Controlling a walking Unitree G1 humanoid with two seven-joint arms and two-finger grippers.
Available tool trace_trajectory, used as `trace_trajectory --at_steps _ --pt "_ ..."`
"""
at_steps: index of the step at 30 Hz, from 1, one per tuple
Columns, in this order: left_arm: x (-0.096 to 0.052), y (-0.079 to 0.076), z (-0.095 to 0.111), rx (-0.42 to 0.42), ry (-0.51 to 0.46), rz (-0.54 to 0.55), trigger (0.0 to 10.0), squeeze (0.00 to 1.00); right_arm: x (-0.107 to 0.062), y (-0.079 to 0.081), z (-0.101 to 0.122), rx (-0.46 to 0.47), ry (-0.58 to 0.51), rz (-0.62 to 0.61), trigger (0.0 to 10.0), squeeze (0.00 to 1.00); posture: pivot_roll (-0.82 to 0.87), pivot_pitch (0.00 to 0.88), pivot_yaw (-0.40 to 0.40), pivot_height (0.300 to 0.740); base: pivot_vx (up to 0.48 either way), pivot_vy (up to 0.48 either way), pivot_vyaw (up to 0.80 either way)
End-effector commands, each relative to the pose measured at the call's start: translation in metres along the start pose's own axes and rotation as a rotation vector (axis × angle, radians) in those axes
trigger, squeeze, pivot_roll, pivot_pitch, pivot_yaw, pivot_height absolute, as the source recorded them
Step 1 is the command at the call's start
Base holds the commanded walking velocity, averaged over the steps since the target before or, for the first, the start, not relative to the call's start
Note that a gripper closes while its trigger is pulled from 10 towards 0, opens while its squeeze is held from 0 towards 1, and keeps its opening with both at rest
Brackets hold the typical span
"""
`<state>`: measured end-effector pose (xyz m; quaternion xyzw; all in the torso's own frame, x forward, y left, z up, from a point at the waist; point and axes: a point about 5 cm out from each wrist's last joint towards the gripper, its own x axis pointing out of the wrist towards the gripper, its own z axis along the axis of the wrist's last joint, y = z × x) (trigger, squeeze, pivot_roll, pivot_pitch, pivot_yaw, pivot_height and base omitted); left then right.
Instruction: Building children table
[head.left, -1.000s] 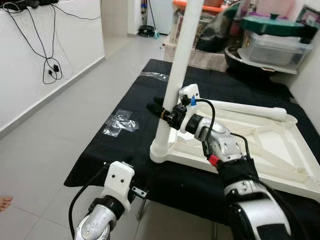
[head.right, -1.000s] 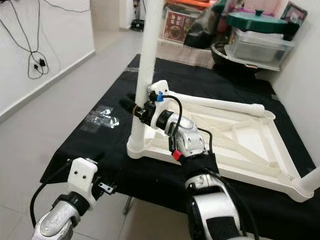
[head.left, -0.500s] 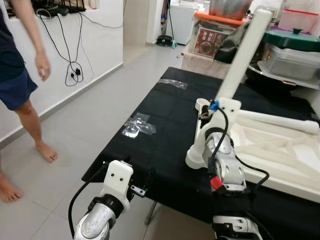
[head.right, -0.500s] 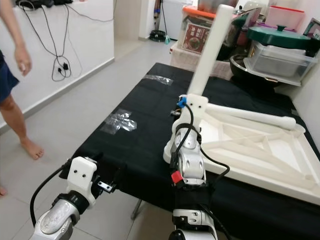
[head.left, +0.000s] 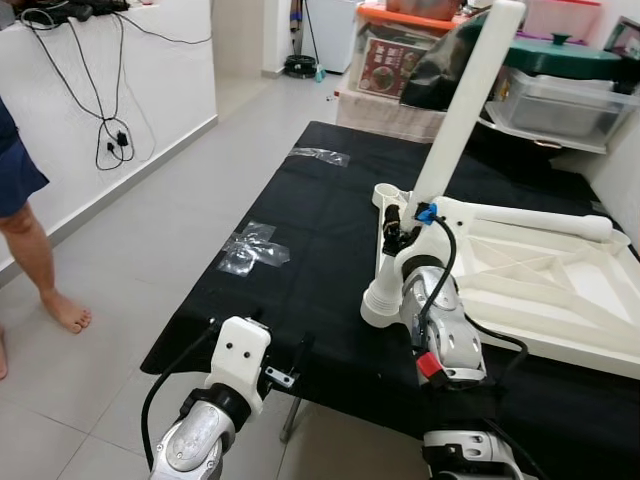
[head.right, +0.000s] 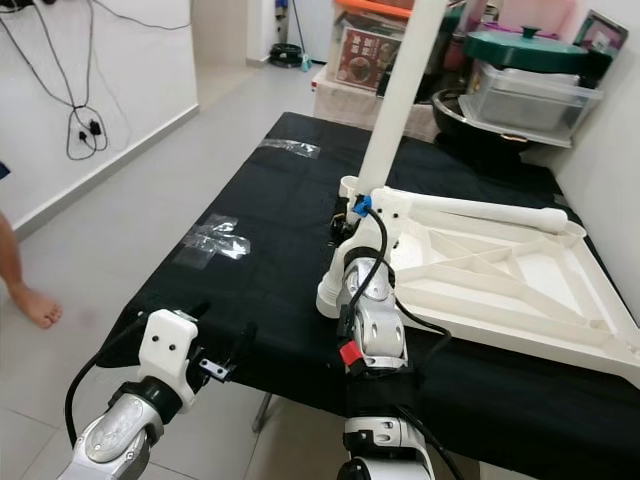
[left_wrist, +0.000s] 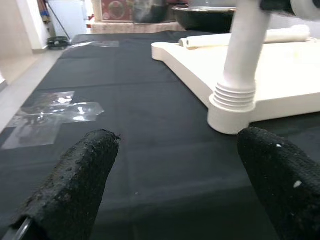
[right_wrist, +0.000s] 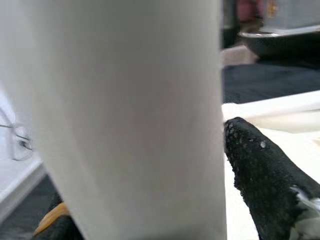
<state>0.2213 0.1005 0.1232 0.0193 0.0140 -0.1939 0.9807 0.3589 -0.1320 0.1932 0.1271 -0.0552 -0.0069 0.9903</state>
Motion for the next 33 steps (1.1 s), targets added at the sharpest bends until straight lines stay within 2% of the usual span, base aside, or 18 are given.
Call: trace_trajectory --at_steps 1,2,4,5,8,9,10,12,13,16,18,23,24,28,29,31,32,33 --pt "0.001 -0.003 -0.005 -0.004 0.019 -0.011 10.0 0.0 0.009 0.004 0.02 0.025 -0.086 0.215 10.0 0.0 0.11 0.004 -0.108 0.74 0.0 0.0 0.0" --pt "0.001 -0.003 -0.005 -0.004 0.019 -0.011 10.0 0.0 0.009 0.004 0.02 0.025 -0.086 0.215 10.0 0.0 0.11 0.004 -0.108 0.74 0.0 0.0 0.0" --pt "0.001 -0.004 -0.006 -0.002 0.019 -0.014 10.0 0.0 0.015 -0.003 0.028 0.008 -0.089 0.39 10.0 0.0 0.11 0.0 -0.111 0.74 0.0 0.0 0.0" --pt "0.001 -0.004 -0.006 -0.002 0.019 -0.014 10.0 0.0 0.015 -0.003 0.028 0.008 -0.089 0.39 10.0 0.0 0.11 0.0 -0.111 0.74 0.0 0.0 0.0" --pt "0.002 -0.004 -0.006 -0.001 0.018 -0.015 10.0 0.0 0.018 -0.005 0.029 0.019 -0.027 0.516 10.0 0.0 0.1 0.0 -0.112 0.74 0.0 0.0 0.0" --pt "0.002 -0.005 -0.006 -0.001 0.018 -0.017 10.0 0.0 0.016 -0.002 0.025 0.053 0.027 0.641 10.0 0.0 0.11 0.0 -0.118 0.74 0.0 0.0 0.0" --pt "0.002 -0.005 -0.006 -0.001 0.018 -0.017 10.0 0.0 0.016 -0.002 0.025 0.053 0.027 0.641 10.0 0.0 0.11 0.0 -0.118 0.74 0.0 0.0 0.0" --pt "0.002 -0.005 -0.007 0.0 0.018 -0.019 10.0 0.0 0.008 0.005 0.018 0.08 0.115 0.851 10.0 0.0 0.12 0.0 -0.118 0.74 0.0 0.0 0.0" --pt "0.002 -0.005 -0.007 0.0 0.018 -0.019 10.0 0.0 0.008 0.005 0.018 0.08 0.115 0.851 10.0 0.0 0.12 0.0 -0.118 0.74 0.0 0.0 0.0" --pt "0.002 -0.006 -0.008 0.004 0.017 -0.019 10.0 0.0 -0.005 0.019 0.005 0.031 0.262 1.198 10.0 0.0 0.13 0.0 -0.125 0.74 0.0 0.0 0.0" --pt "0.002 -0.006 -0.008 0.005 0.017 -0.02 10.0 0.0 -0.005 0.025 0.003 0.004 0.289 1.281 10.0 0.0 0.13 0.0 -0.128 0.74 0.0 0.0 0.0" --pt "0.001 -0.007 -0.009 0.006 0.018 -0.019 10.0 0.0 0.001 0.032 0.002 0.012 0.282 1.298 10.0 0.0 0.14 0.0 -0.133 0.74 0.0 0.0 0.0" --pt "0.001 -0.007 -0.009 0.007 0.019 -0.019 10.0 0.0 0.007 0.034 0.002 0.013 0.27 1.229 0.0 0.0 0.15 0.0 -0.135 0.74 0.0 0.0 0.0" --pt "0.0 -0.007 -0.01 0.009 0.02 -0.018 10.0 0.0 0.012 0.036 0.003 -0.001 0.25 1.188 0.0 0.0 0.15 0.0 -0.141 0.74 0.0 0.0 0.0" --pt "0.0 -0.008 -0.01 0.01 0.02 -0.018 10.0 0.0 0.015 0.036 0.002 -0.004 0.242 1.135 0.0 0.0 0.15 0.0 -0.141 0.74 0.0 0.0 0.0" --pt "-0.002 -0.008 -0.012 0.008 0.024 -0.017 10.0 0.0 0.023 0.025 -0.003 -0.041 0.214 0.89 0.0 0.0 0.13 0.0 -0.128 0.74 0.0 0.0 0.0" --pt "-0.002 -0.008 -0.012 0.008 0.024 -0.017 10.0 0.0 0.023 0.025 -0.003 -0.041 0.214 0.89 0.0 0.0 0.13 0.0 -0.128 0.74 0.0 0.0 0.0" --pt "-0.002 -0.008 -0.012 0.006 0.025 -0.017 10.0 0.0 0.024 0.018 -0.006 -0.049 0.203 0.78 0.0 0.0 0.13 0.0 -0.128 0.74 0.0 0.0 0.0"
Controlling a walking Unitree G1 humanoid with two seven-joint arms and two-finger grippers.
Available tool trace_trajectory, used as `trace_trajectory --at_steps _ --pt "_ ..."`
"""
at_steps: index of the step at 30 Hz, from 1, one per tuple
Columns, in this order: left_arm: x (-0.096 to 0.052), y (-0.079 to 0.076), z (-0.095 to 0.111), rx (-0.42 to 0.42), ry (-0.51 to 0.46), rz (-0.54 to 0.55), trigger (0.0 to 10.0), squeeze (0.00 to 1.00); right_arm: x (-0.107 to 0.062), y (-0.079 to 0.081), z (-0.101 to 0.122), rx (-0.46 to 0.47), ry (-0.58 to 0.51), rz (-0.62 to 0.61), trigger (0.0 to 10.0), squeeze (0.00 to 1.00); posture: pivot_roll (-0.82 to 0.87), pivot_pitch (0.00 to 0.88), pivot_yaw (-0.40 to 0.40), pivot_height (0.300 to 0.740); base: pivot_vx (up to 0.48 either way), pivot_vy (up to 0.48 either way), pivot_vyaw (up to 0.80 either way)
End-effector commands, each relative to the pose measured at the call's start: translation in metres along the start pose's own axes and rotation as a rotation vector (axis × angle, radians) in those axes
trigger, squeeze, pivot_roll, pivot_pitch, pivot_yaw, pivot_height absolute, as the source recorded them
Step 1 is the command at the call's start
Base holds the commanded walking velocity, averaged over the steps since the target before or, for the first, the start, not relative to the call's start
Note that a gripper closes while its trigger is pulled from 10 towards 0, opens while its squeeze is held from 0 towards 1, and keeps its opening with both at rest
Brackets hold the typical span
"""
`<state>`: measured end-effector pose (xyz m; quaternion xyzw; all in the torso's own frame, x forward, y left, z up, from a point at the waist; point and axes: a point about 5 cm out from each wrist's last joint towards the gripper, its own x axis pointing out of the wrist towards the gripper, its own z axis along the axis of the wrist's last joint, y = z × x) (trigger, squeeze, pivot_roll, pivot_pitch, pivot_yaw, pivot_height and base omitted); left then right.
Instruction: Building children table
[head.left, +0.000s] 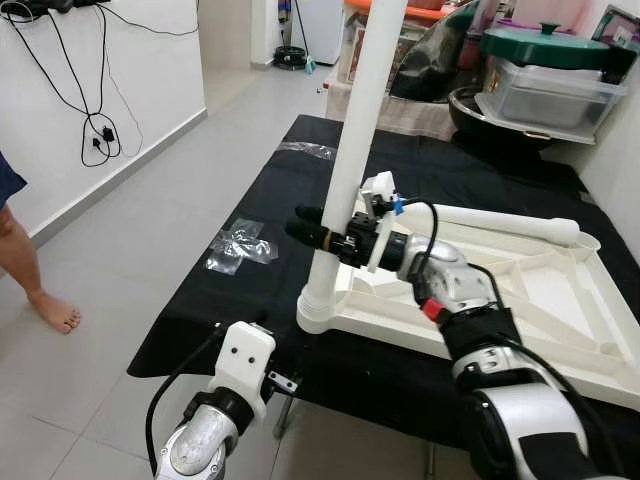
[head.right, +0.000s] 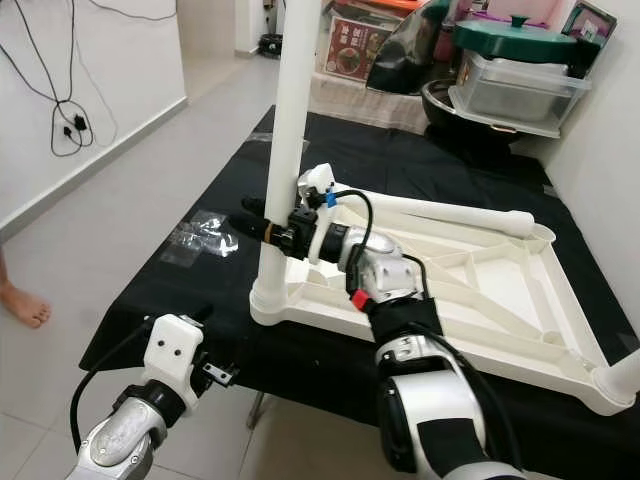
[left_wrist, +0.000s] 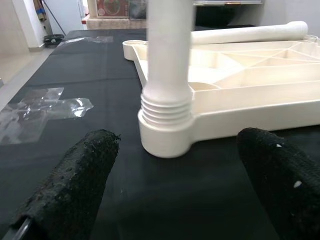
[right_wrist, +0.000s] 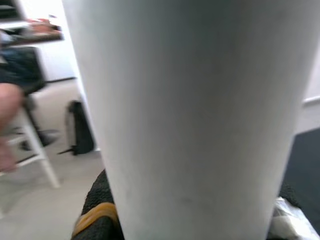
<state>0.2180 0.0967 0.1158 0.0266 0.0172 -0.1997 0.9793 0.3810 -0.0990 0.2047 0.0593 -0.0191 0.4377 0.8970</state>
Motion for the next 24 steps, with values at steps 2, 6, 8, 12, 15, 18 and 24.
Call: trace_trajectory --at_steps 2,6,8,12,15,18,24 --pt "-0.001 -0.003 -0.005 -0.008 0.017 -0.009 10.0 0.0 -0.019 -0.019 -0.017 0.082 -0.002 -0.291 0.0 0.0 0.13 0.0 -0.126 0.74 0.0 0.0 0.0" --pt "-0.001 -0.002 -0.006 -0.009 0.019 -0.01 10.0 0.0 -0.031 -0.025 -0.03 0.08 0.001 -0.555 0.0 0.0 0.12 0.0 -0.119 0.74 0.0 0.0 0.0" --pt "-0.001 -0.001 -0.006 -0.01 0.02 -0.01 10.0 0.0 -0.041 -0.026 -0.038 0.065 0.016 -0.74 0.0 0.0 0.12 0.0 -0.116 0.74 0.0 0.0 0.0" --pt "-0.001 -0.001 -0.007 -0.007 0.021 -0.011 10.0 0.0 -0.063 -0.016 -0.05 0.078 0.031 -1.069 0.0 0.0 0.12 0.0 -0.118 0.74 0.0 0.0 0.0" --pt "0.0 -0.002 -0.007 -0.003 0.021 -0.011 10.0 0.0 -0.068 0.002 -0.055 0.131 0.023 -1.231 0.0 0.0 0.13 0.0 -0.125 0.74 0.0 0.0 0.0" --pt "0.0 -0.002 -0.007 -0.002 0.02 -0.009 10.0 0.0 -0.062 0.013 -0.059 0.165 0.028 -1.257 0.0 0.0 0.13 0.0 -0.125 0.74 0.0 0.0 0.0" --pt "0.0 -0.001 -0.006 -0.003 0.019 -0.007 10.0 0.0 -0.04 0.025 -0.055 0.209 -0.027 -1.155 10.0 0.0 0.13 0.0 -0.124 0.74 0.0 0.0 0.0"
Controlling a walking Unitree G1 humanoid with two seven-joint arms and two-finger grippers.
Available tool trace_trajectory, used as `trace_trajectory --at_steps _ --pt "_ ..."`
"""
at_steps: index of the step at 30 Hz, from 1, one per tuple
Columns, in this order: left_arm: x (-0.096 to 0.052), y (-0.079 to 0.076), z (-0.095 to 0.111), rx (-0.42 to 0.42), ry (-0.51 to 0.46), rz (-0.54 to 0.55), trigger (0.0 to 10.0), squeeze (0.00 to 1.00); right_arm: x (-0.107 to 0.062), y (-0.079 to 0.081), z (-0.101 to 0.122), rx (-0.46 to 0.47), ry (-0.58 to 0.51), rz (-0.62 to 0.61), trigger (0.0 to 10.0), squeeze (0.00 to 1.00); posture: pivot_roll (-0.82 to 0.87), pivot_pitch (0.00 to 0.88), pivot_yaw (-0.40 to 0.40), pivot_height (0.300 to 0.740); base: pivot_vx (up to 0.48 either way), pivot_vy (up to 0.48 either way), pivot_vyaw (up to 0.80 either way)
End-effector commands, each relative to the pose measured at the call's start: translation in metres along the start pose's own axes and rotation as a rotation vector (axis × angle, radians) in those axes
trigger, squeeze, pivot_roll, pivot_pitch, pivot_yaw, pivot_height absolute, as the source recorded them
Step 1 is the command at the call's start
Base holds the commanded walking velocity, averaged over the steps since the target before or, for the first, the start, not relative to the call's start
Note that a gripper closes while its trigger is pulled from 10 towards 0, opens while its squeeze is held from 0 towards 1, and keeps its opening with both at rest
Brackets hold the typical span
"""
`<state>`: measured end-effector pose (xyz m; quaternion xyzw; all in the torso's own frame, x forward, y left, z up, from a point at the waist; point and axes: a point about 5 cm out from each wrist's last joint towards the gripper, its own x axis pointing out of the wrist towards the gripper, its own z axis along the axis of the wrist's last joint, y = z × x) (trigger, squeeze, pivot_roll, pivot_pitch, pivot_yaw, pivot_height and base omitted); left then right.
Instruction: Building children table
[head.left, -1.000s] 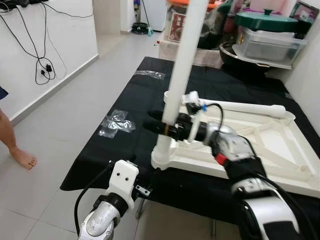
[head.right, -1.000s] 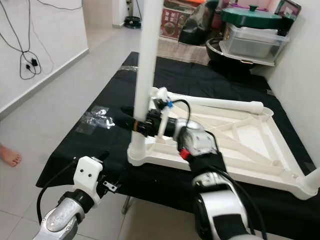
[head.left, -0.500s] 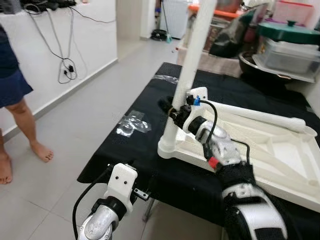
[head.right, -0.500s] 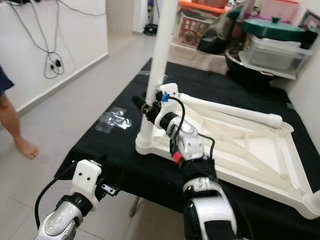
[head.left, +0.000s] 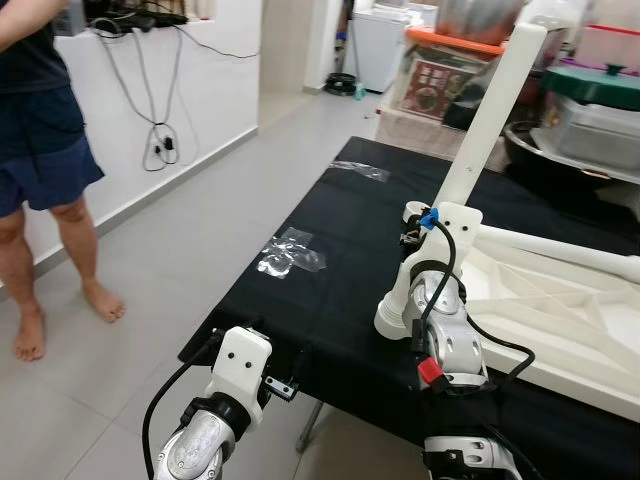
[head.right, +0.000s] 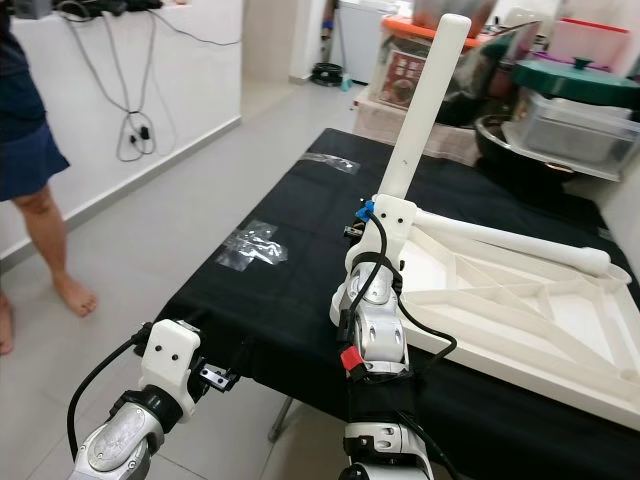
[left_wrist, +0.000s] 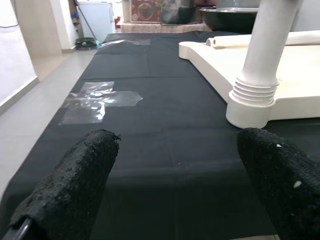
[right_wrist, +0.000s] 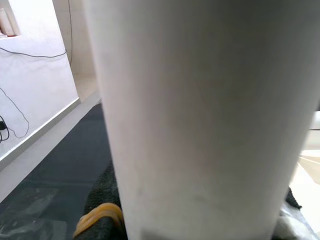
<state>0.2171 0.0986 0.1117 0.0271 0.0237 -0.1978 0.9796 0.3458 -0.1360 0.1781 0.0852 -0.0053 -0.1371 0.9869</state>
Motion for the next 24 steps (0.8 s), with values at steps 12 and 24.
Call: trace_trajectory --at_steps 12,24 --pt "0.001 -0.002 -0.002 -0.005 0.028 -0.03 10.0 0.0 -0.005 0.026 0.001 0.094 -0.075 0.471 10.0 0.0 0.11 0.0 -0.118 0.74 0.0 0.0 0.0" --pt "0.003 -0.005 -0.002 0.007 0.034 -0.058 10.0 0.0 0.011 0.021 0.015 0.04 0.041 1.047 10.0 0.0 0.12 0.0 -0.113 0.74 0.0 0.0 0.0"
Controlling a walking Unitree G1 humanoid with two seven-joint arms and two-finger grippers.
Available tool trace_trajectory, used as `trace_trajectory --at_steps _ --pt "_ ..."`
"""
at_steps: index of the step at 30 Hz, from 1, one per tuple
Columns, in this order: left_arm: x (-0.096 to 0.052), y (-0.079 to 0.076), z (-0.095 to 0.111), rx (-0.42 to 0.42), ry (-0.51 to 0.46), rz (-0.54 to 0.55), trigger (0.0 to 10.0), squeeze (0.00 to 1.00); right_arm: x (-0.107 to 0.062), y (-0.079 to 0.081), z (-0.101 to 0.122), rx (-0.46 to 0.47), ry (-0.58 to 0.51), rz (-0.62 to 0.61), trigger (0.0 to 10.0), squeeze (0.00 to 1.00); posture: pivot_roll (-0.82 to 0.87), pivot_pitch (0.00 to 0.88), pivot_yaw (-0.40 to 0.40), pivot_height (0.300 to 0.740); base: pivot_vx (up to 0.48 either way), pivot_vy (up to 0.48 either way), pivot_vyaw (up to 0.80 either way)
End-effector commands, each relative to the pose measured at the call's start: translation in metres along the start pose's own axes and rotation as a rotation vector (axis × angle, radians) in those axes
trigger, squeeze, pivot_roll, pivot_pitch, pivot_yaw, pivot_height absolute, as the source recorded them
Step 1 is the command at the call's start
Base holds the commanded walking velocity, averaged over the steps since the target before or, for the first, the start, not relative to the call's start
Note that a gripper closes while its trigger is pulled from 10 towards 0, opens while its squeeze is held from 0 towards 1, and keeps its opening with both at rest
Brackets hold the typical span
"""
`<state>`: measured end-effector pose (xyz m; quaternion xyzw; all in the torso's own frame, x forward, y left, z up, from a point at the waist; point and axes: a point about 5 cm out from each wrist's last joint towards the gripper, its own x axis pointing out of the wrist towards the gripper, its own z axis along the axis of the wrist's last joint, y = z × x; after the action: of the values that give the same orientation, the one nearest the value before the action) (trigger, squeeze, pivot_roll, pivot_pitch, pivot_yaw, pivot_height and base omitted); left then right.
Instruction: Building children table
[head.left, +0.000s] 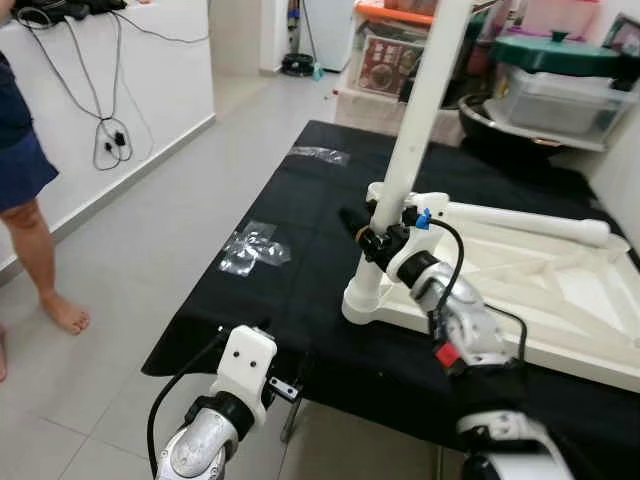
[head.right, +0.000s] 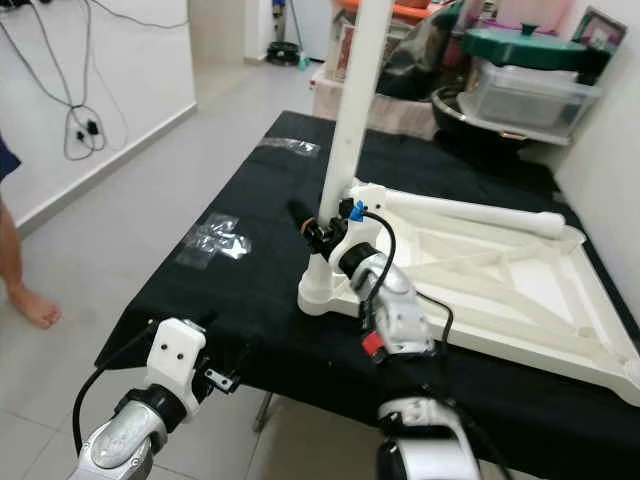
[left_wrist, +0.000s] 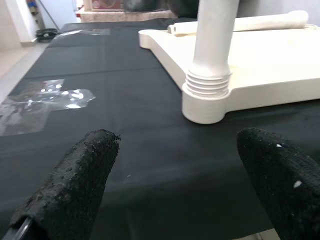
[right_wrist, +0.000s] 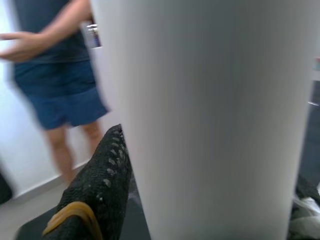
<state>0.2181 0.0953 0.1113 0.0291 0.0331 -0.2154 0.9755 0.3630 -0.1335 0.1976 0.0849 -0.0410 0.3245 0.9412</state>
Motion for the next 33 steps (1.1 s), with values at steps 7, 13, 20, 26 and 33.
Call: trace_trajectory --at_steps 7,13,20,26,33 --pt "-0.002 -0.007 -0.001 0.028 0.03 -0.064 10.0 0.0 0.009 0.026 0.005 0.069 0.103 0.472 10.0 0.0 0.13 0.0 -0.117 0.74 0.0 0.0 0.0" --pt "-0.002 -0.007 0.0 0.02 0.025 -0.065 10.0 0.0 0.016 0.03 0.008 0.052 0.112 0.566 10.0 0.0 0.13 0.0 -0.118 0.74 0.0 0.0 0.0" --pt "0.0 -0.006 0.008 0.031 -0.03 -0.069 10.0 0.0 0.029 0.01 0.002 -0.004 0.044 0.183 0.0 0.0 0.13 0.0 -0.106 0.74 0.0 0.0 0.0" --pt "0.0 -0.006 0.006 0.031 -0.021 -0.065 10.0 0.0 0.016 -0.003 -0.006 0.001 0.029 -0.079 0.0 0.0 0.12 0.0 -0.11 0.74 0.0 0.0 0.0" --pt "-0.001 -0.002 0.002 0.035 -0.009 -0.054 10.0 0.0 -0.034 -0.012 -0.03 0.027 0.07 -0.897 0.0 0.0 0.12 0.0 -0.11 0.74 0.0 0.0 0.0"
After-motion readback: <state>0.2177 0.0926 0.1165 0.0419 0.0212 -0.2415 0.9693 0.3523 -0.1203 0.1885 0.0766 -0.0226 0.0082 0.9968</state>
